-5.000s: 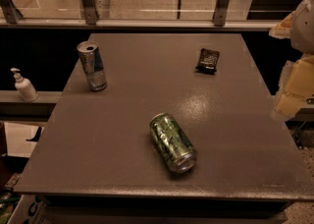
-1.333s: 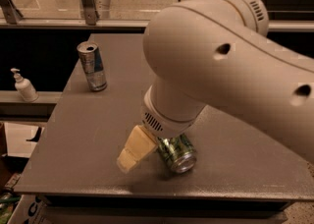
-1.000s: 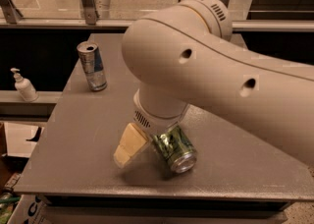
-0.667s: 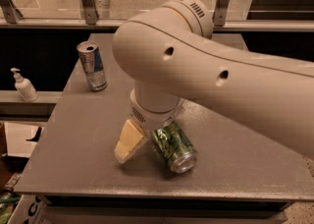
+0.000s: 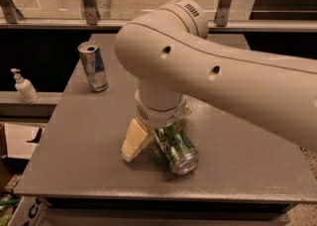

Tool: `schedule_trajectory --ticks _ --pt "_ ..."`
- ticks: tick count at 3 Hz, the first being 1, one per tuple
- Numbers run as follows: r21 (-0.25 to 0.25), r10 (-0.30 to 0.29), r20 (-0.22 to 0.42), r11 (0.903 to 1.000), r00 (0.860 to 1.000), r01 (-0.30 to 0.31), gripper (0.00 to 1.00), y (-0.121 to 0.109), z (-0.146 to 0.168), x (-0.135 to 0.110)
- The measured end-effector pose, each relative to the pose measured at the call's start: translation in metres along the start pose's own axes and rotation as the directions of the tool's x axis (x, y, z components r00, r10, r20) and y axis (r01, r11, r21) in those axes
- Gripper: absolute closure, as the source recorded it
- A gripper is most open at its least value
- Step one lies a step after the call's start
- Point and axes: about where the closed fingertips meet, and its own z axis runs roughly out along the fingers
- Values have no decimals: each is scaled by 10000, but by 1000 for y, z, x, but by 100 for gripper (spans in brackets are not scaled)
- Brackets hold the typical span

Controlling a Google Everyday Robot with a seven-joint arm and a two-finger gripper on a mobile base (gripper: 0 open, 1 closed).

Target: Place green can upright

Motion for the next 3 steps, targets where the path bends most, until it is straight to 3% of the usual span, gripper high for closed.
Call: schedule_trajectory --ticks 2,3 --pt "125 690 -281 9976 9972 -687 0 -22 1 18" --pt "77 1094 -432 9940 9931 -1091 18 -25 0 24"
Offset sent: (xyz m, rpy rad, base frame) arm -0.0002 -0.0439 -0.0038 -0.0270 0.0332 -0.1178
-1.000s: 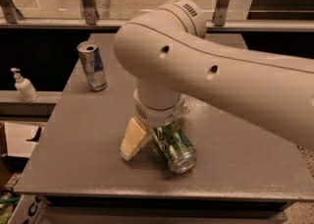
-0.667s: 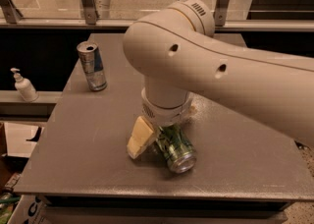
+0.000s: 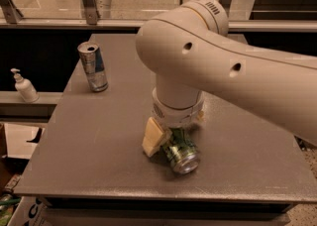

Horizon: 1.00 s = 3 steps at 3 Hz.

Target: Place green can upright

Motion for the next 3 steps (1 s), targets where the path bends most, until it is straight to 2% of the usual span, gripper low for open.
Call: schedule_trajectory --ticks 3 --pt "63 339 328 9994 9989 -341 87 -8 -25 -9"
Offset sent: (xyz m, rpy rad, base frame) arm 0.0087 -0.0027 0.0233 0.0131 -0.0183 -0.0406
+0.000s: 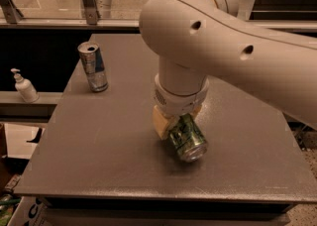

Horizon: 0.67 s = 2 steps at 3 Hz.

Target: Place green can upright

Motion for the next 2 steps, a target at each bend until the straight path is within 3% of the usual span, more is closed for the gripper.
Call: schedule_trajectory --ticks 1,2 --pt "-66 45 541 10000 9985 -42 100 -12 -19 -11" --pt "-465 -33 1526 9989 9883 105 100 -26 -35 -20"
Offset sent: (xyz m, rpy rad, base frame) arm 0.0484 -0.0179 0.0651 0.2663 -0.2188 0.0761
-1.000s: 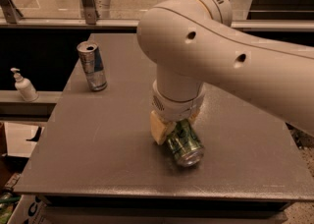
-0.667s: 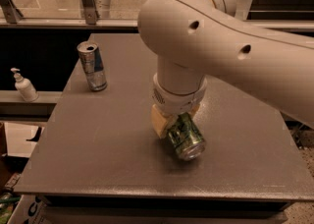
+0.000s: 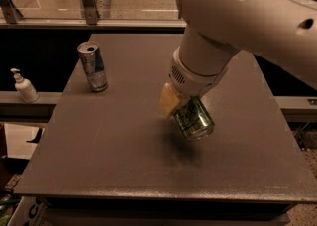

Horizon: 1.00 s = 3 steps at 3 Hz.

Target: Place green can upright

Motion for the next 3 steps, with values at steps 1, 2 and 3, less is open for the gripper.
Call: schedule_trajectory --ticks 1,2,3 --pt "-836 -193 1514 9960 9883 322 100 -18 -8 -18" --pt "-1894 -5 3145 9799 9492 633 100 -34 -19 -34" --pt "-2962 379 4466 9490 8939 1078 100 -41 -27 -39"
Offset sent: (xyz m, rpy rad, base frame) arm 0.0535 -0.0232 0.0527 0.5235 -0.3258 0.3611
